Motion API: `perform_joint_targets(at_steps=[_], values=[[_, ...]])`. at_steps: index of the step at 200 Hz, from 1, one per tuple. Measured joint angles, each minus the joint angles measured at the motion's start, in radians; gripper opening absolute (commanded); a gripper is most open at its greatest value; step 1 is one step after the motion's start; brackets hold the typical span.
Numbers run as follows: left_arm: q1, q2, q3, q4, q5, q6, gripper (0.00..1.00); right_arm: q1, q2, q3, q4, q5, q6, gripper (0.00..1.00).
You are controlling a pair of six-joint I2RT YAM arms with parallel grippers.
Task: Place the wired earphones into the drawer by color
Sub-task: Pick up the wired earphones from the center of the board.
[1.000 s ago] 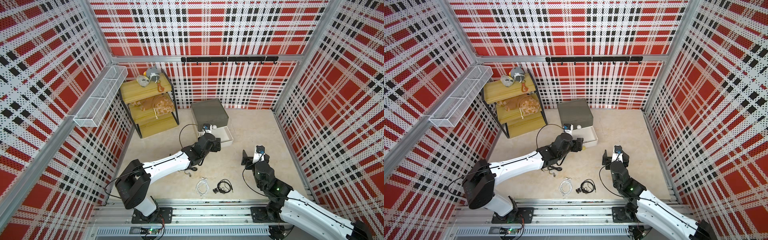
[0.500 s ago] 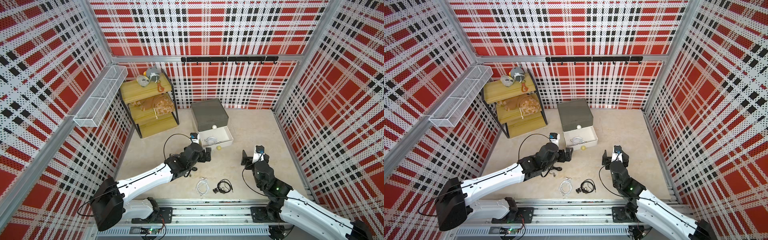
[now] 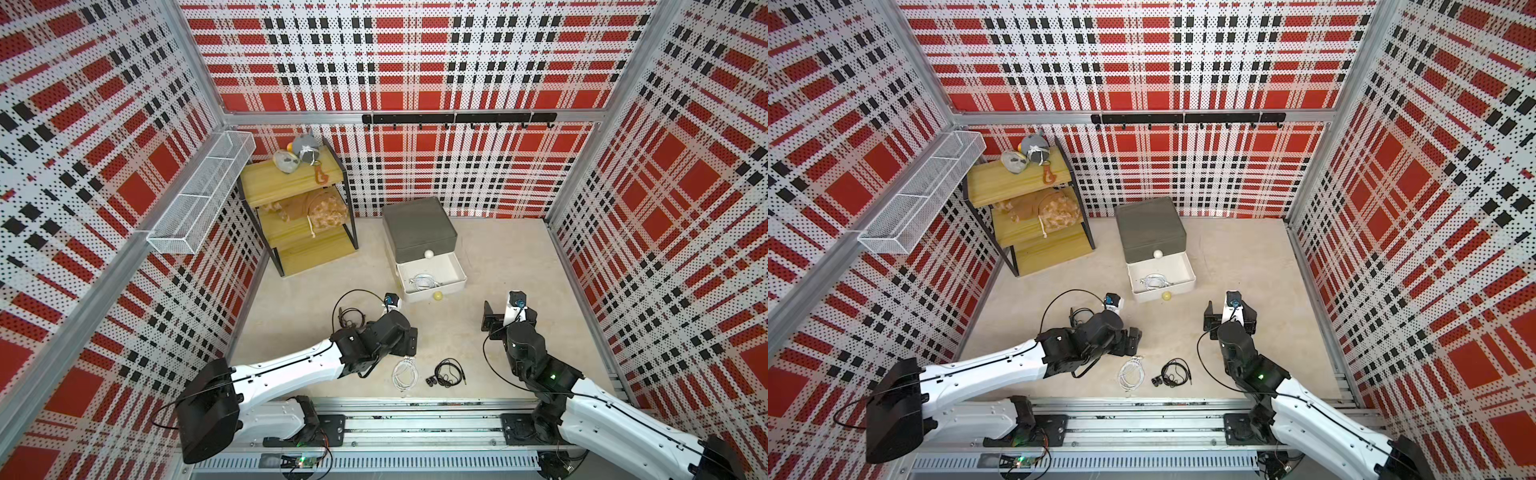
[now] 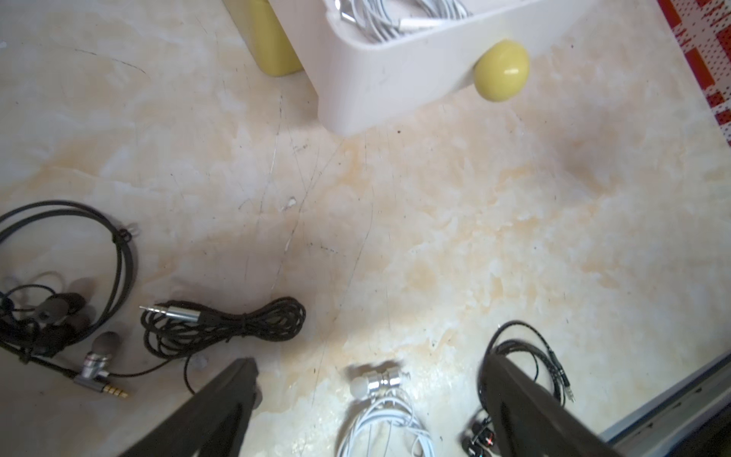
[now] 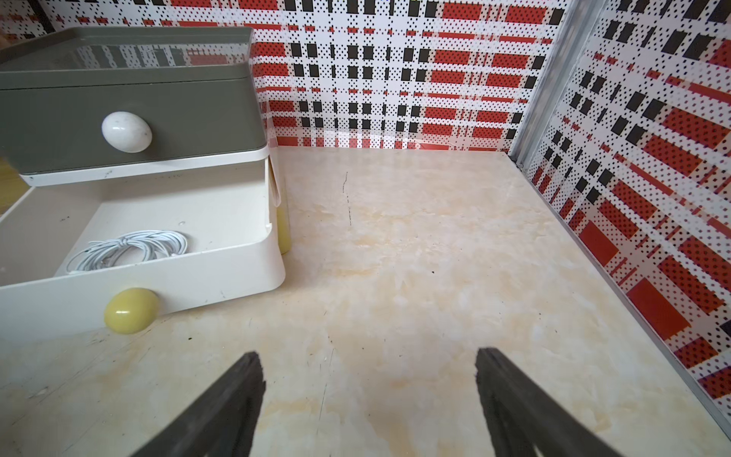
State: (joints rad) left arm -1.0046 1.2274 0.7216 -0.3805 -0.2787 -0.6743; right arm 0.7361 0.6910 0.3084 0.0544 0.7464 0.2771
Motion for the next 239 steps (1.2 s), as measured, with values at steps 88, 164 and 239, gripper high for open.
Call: perform_joint_targets(at_steps=[88, 164, 239], values=[[-0.052, 0.055, -0.055, -0.058, 0.078, -0.024, 0.75, 0.0, 0.0, 0.0, 0.0, 0.0, 0.0, 0.9], [-0.084, 0.117, -0.079, -0.061, 0.131, -0.05, 0.54, 0.0, 0.0, 0.0, 0.0, 0.0, 0.0, 0.9], [-0.095, 0.167, -0.092, -0.062, 0.141, -0.059, 0.42, -0.002, 0.0, 0.0, 0.0, 0.0, 0.0, 0.9]])
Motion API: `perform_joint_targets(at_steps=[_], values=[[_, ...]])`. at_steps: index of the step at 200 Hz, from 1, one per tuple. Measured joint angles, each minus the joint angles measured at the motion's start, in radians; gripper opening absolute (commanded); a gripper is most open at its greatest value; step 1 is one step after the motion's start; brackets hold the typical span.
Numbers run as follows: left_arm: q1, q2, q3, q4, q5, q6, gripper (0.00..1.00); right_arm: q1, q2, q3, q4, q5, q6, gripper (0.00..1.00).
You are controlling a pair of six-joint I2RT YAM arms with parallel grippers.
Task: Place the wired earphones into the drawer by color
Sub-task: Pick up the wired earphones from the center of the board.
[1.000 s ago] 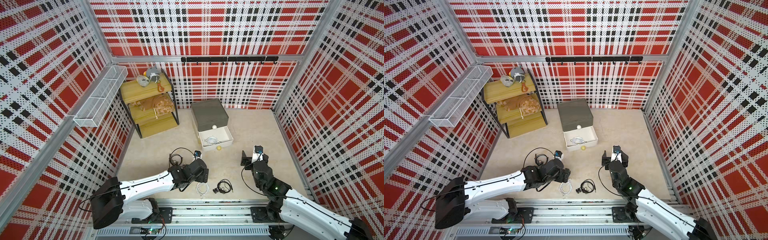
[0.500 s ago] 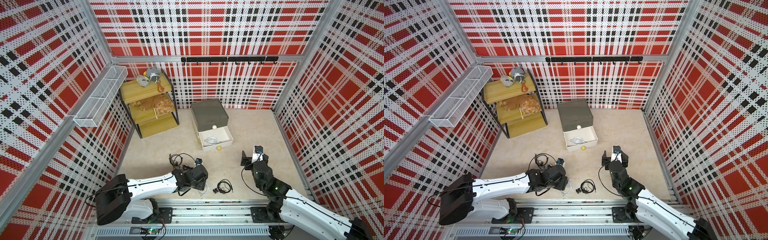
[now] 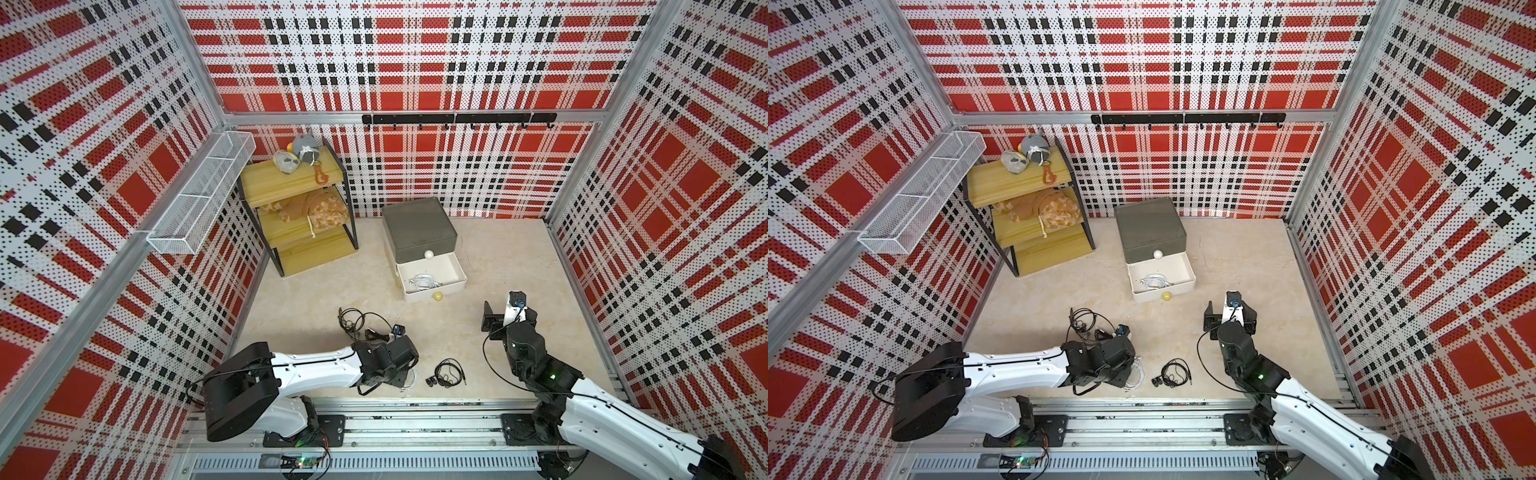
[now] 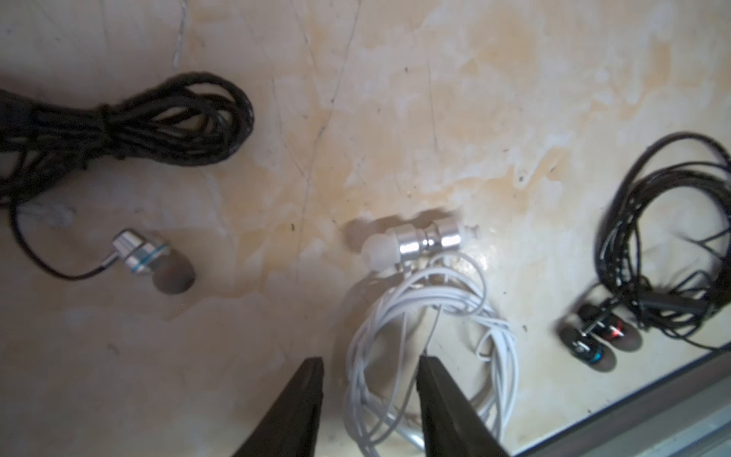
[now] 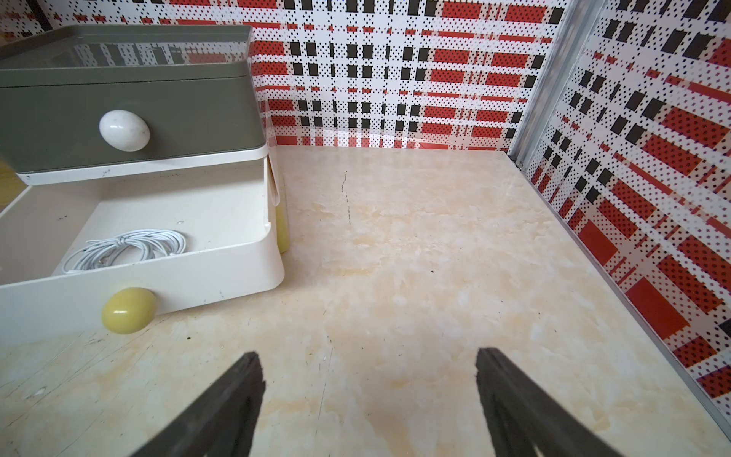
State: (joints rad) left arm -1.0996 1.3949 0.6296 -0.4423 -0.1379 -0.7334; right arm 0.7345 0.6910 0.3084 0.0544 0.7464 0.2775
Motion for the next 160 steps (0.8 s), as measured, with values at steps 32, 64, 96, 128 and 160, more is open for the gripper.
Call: perform_joint_targets(at_steps=[32, 64, 96, 128, 160], values=[[-0.003, 0.008, -0.002, 0.004, -0.001, 0.001, 0.35, 0.0, 0.0, 0.0, 0.0, 0.0, 0.0, 0.9], [-0.003, 0.014, -0.002, 0.008, -0.002, 0.002, 0.25, 0.0, 0.0, 0.0, 0.0, 0.0, 0.0, 0.9], [-0.004, 0.019, -0.001, 0.008, -0.007, 0.002, 0.16, 0.0, 0.0, 0.0, 0.0, 0.0, 0.0, 0.9], [-0.004, 0.022, 0.0, 0.011, -0.008, 0.002, 0.09, 0.0, 0.0, 0.0, 0.0, 0.0, 0.0, 0.9], [-0.006, 0.022, 0.001, 0.011, -0.011, 0.0, 0.04, 0.0, 0.0, 0.0, 0.0, 0.0, 0.0, 0.9]])
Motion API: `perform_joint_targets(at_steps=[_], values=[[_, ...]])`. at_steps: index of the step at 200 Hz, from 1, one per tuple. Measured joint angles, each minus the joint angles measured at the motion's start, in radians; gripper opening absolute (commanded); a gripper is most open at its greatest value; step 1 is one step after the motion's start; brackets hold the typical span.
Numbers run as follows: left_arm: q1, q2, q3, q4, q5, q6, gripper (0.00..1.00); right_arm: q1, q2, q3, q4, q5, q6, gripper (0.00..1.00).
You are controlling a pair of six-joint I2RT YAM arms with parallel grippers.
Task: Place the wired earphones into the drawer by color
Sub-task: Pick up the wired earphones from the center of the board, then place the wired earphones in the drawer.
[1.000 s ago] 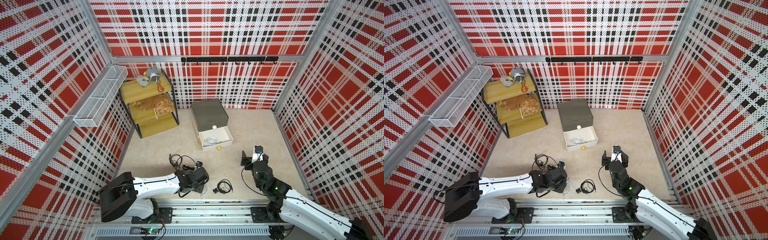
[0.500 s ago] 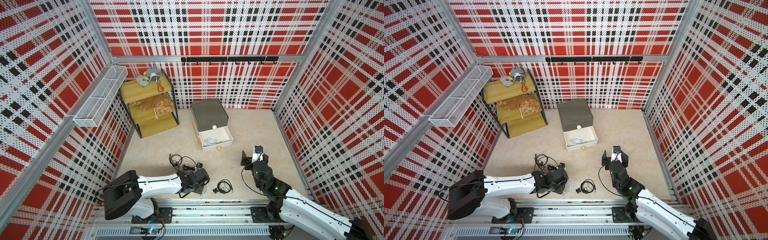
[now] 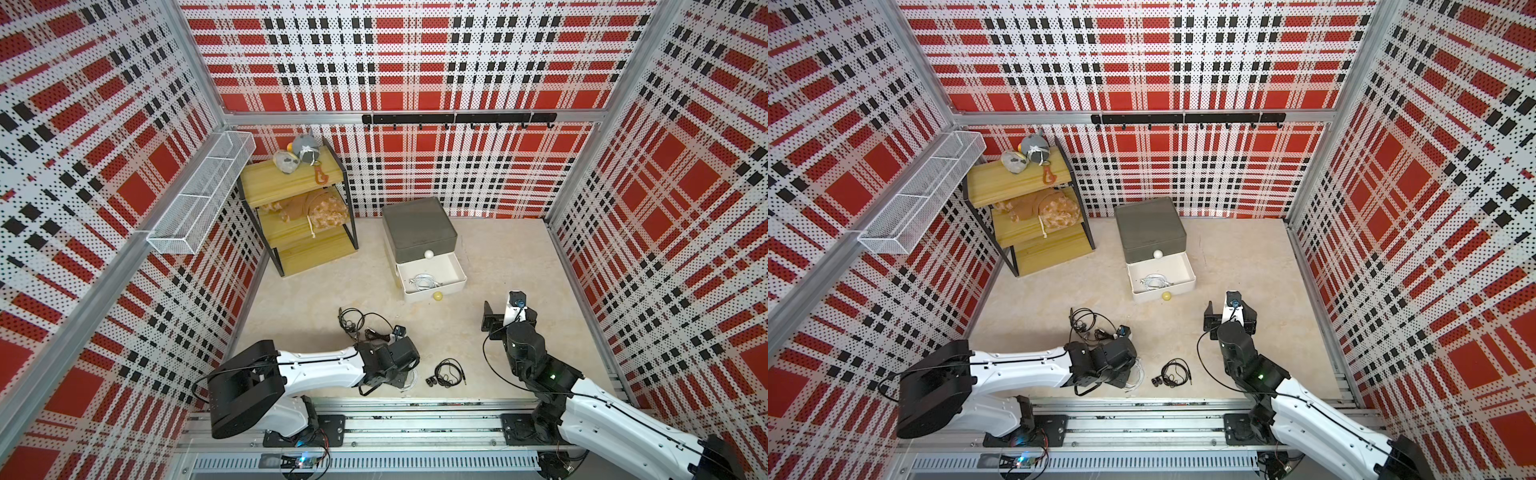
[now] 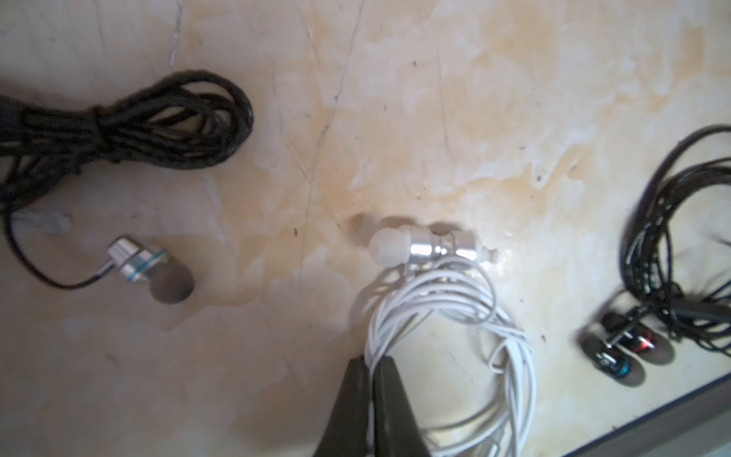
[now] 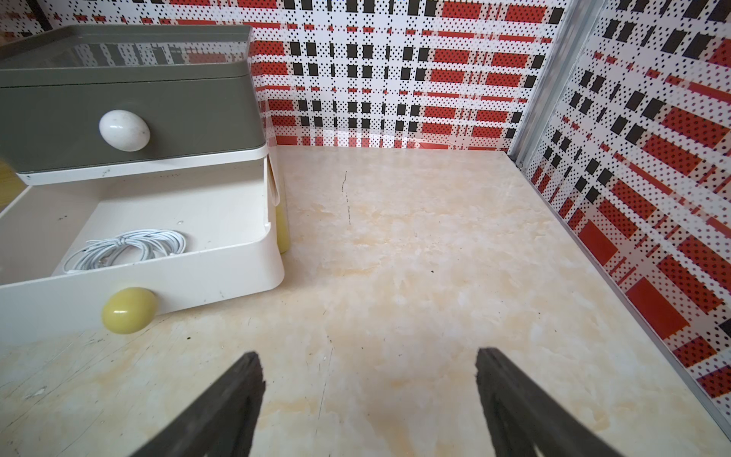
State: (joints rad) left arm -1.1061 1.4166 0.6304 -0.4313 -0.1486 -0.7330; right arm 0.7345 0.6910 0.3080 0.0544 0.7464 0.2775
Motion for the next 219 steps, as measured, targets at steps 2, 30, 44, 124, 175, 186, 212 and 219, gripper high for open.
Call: perform_joint_targets(at_steps=[2, 30, 44, 124, 175, 186, 212, 219], values=[[0.0, 0.0, 0.0, 0.0, 0.0, 0.0, 0.03, 0.0, 0.0, 0.0, 0.0, 0.0, 0.0, 0.9], [-0.002, 0.0, 0.005, -0.007, -0.014, -0.002, 0.0, 0.0, -0.001, 0.0, 0.0, 0.0, 0.0, 0.9], [-0.005, 0.0, 0.009, -0.013, -0.022, -0.004, 0.0, 0.0, -0.001, -0.002, 0.0, 0.0, 0.0, 0.9], [-0.007, -0.129, 0.092, -0.052, -0.174, -0.006, 0.0, 0.0, -0.01, -0.006, 0.001, 0.001, 0.0, 0.9], [0.004, -0.163, 0.198, -0.056, -0.299, 0.024, 0.0, 0.0, -0.011, -0.008, 0.0, 0.003, 0.0, 0.9], [0.009, -0.163, 0.225, -0.055, -0.322, 0.04, 0.0, 0.0, -0.012, -0.008, 0.0, 0.003, 0.0, 0.9], [0.028, -0.163, 0.281, -0.043, -0.383, 0.096, 0.0, 0.0, -0.019, -0.008, 0.0, 0.003, 0.0, 0.9], [0.035, -0.162, 0.296, -0.037, -0.397, 0.115, 0.0, 0.0, -0.02, -0.008, 0.0, 0.003, 0.0, 0.9]])
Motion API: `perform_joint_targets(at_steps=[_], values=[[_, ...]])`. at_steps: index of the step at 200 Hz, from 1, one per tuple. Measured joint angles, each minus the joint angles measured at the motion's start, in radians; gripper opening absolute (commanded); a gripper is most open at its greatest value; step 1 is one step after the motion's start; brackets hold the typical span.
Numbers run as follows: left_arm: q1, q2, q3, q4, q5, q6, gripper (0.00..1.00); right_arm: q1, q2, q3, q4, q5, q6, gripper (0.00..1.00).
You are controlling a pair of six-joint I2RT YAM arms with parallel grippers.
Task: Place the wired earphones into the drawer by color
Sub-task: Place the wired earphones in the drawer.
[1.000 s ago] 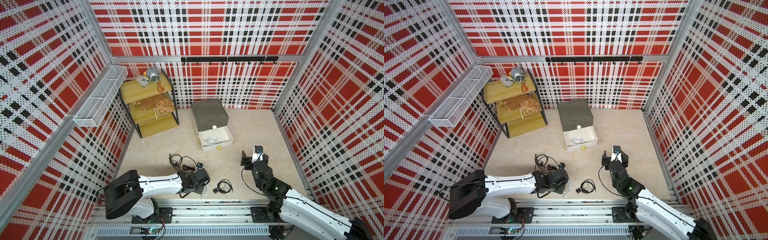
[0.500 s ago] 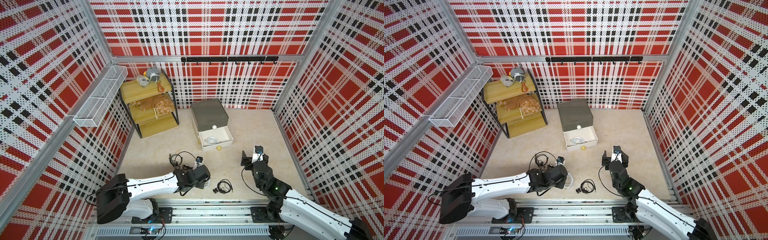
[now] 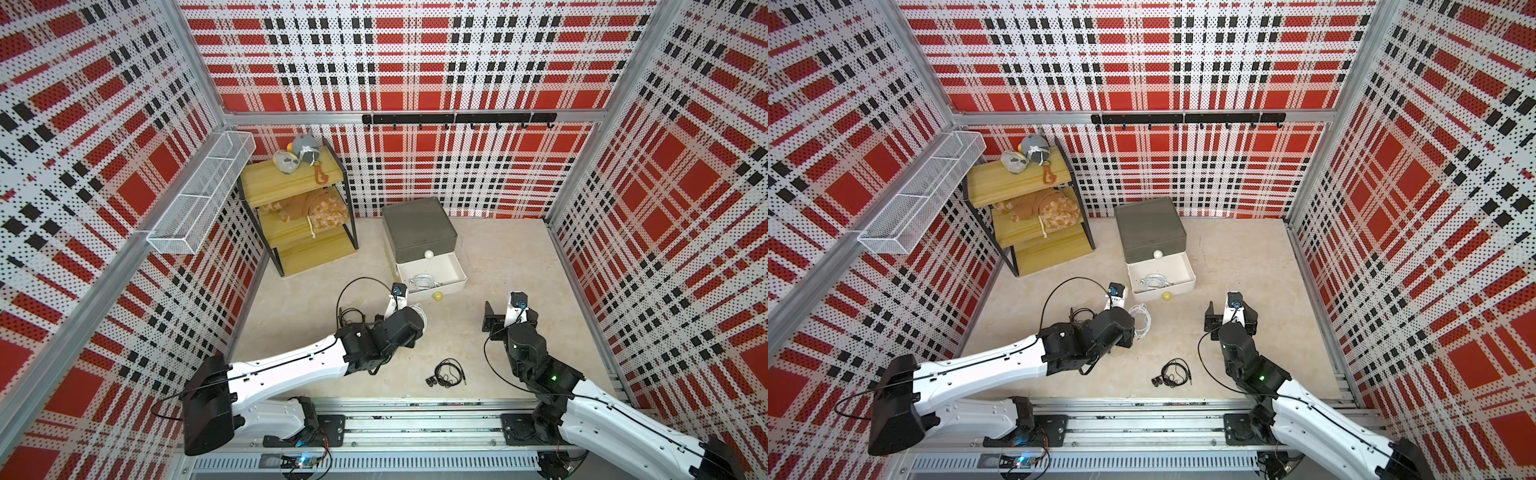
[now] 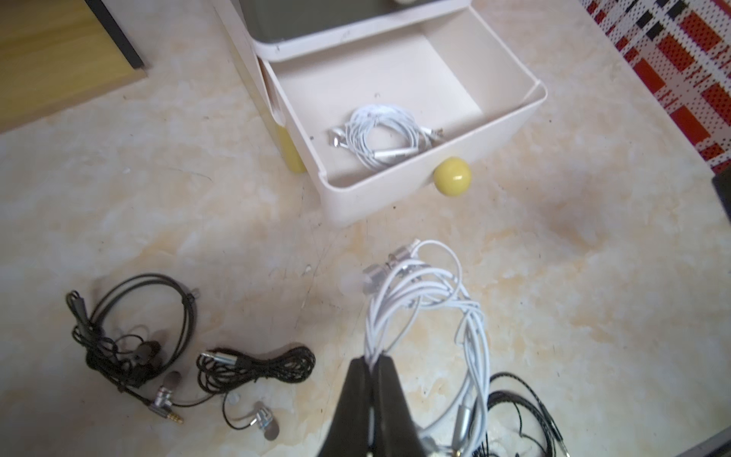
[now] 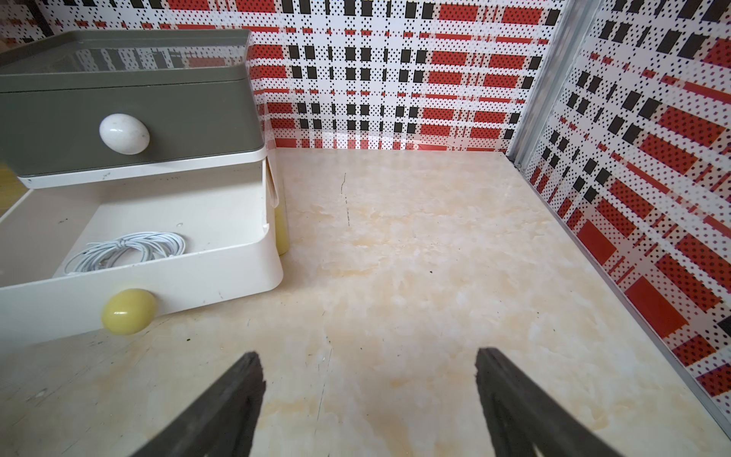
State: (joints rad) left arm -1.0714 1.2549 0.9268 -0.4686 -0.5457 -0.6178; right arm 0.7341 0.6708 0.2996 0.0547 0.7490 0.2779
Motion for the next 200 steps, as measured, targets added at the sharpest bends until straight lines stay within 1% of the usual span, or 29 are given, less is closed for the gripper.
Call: perform_joint_targets(at_steps=[36, 79, 147, 200], values=[[0.06, 0.038, 0.074, 0.058, -0.047, 0.117, 0.0, 0.0, 0.0, 0.0, 0.0, 0.0, 0.0, 0.9], [0.129, 0.129, 0.14, 0.126, -0.074, 0.306, 0.0, 0.0, 0.0, 0.0, 0.0, 0.0, 0.0, 0.9], [0.163, 0.269, 0.231, 0.224, -0.153, 0.597, 0.0, -0.001, 0.0, 0.0, 0.0, 0.0, 0.0, 0.9], [0.193, 0.355, 0.26, 0.269, -0.158, 0.73, 0.0, -0.005, 0.0, 0.0, 0.0, 0.0, 0.0, 0.9]])
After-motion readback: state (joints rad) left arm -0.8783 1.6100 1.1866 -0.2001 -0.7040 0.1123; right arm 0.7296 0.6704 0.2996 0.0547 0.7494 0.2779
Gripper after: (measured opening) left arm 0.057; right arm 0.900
